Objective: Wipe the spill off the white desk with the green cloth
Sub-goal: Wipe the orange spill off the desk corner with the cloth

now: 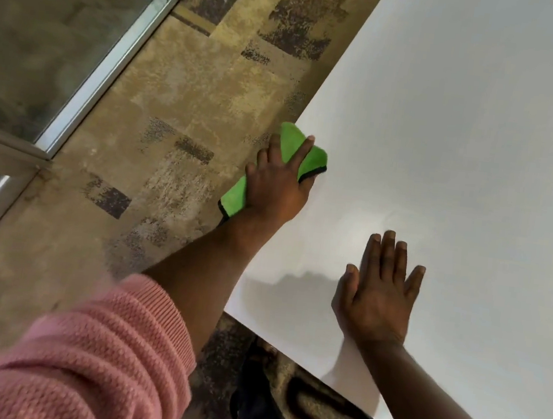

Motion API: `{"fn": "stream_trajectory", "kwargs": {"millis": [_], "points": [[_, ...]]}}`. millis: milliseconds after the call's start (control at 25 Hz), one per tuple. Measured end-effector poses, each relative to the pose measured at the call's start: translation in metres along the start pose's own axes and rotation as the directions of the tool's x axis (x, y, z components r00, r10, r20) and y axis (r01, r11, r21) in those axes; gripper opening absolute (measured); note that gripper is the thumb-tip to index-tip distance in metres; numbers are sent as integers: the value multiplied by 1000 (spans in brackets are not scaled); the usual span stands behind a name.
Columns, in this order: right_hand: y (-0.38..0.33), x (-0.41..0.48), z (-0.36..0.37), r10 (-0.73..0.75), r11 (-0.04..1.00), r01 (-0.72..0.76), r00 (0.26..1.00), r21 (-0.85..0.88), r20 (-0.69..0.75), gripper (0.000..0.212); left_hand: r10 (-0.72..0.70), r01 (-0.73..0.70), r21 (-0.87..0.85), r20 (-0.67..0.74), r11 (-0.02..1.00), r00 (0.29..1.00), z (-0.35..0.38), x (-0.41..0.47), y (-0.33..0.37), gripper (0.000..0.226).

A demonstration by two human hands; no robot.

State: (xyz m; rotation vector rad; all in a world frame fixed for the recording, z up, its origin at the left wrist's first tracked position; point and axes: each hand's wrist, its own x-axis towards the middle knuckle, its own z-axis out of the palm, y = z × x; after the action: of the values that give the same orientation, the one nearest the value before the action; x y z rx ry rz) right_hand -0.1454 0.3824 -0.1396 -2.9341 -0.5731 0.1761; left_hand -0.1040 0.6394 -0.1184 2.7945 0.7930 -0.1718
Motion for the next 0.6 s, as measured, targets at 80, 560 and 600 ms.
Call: {"fn": "stream_trajectory", "kwargs": {"millis": [80,560,600], "points": [[-1,1,-1,10,1000,-10,1000,5,7,69,79,-79,48,7,996,997,6,-50,-13,71],[0,0,-1,21,1000,-21,1000,13,6,69,401,-407,111,79,906,913,21,-99,8,70],[-1,-1,-1,17,1000,-17,1000,17,4,69,384,-389,106,60,915,921,18,-79,12,69]]}}
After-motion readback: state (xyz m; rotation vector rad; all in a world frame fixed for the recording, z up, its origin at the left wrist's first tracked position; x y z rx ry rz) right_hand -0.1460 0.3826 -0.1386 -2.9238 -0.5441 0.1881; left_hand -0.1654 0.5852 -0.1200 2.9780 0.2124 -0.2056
